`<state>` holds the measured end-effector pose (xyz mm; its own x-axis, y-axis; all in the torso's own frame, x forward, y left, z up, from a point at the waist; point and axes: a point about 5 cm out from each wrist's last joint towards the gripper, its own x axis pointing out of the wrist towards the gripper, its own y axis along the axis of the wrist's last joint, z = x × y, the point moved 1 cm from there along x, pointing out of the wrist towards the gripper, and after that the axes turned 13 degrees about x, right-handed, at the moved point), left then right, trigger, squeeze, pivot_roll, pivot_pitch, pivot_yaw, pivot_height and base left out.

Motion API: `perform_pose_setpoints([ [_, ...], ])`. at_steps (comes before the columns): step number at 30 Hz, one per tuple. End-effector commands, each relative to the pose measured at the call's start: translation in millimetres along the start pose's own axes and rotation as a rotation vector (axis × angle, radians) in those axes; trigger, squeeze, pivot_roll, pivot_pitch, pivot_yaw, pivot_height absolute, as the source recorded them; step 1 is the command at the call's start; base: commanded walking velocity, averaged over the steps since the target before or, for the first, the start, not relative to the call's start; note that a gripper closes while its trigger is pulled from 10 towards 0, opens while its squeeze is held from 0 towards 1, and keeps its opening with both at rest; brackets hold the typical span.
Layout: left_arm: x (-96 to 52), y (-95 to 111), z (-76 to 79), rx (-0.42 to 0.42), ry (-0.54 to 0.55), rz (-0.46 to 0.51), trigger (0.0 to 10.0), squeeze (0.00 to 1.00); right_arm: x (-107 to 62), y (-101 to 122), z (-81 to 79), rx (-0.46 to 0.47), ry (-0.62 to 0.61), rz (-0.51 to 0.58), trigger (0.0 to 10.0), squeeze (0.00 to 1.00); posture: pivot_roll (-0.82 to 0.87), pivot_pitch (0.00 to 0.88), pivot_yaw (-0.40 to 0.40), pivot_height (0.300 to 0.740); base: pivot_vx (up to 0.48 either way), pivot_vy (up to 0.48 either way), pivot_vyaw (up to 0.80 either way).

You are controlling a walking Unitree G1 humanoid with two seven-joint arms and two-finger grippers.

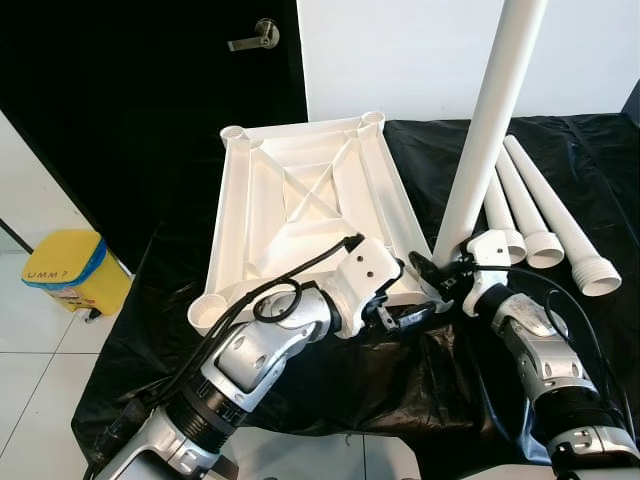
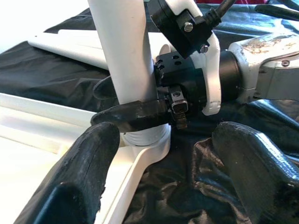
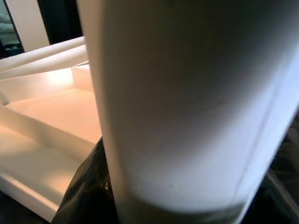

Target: Building children table

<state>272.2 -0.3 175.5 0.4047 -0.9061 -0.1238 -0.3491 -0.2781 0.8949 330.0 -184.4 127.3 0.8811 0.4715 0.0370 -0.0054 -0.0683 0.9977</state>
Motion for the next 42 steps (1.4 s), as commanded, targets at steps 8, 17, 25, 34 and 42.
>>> perform_pose_setpoints([
  [8,-3.3,-3.2,1.8,0.007,-0.034,-0.007,10.0,0.0,-5.8,-26.7,-9.9,0.114,-0.128,-0.042,10.0,0.0,-0.24,0.036,0.064,0.74,0.0,0.0,0.0],
  [17,-4.1,-5.5,1.4,0.001,-0.027,-0.017,10.0,0.0,-5.0,-34.2,-28.1,0.178,-0.356,-0.012,10.0,0.0,-0.24,0.043,0.07,0.74,0.0,0.0,0.0],
  [25,-4.9,-5.6,0.7,-0.002,-0.024,-0.018,10.0,0.0,-6.5,-31.5,-38.9,0.202,-0.583,0.048,10.0,0.0,-0.23,0.044,0.066,0.74,0.0,0.0,0.0],
  [34,-4.5,-4.4,-0.8,-0.005,-0.017,-0.013,10.0,0.0,-1.6,-31.1,-58.6,0.234,-0.579,0.058,10.0,0.0,-0.23,0.039,0.067,0.74,0.0,0.0,0.0],
  [42,-4.2,-4.9,-1.7,-0.002,-0.015,-0.014,10.0,0.0,-0.1,-26.9,-61.1,0.222,-0.561,0.072,10.0,0.0,-0.24,0.036,0.067,0.74,0.0,0.0,0.0],
])
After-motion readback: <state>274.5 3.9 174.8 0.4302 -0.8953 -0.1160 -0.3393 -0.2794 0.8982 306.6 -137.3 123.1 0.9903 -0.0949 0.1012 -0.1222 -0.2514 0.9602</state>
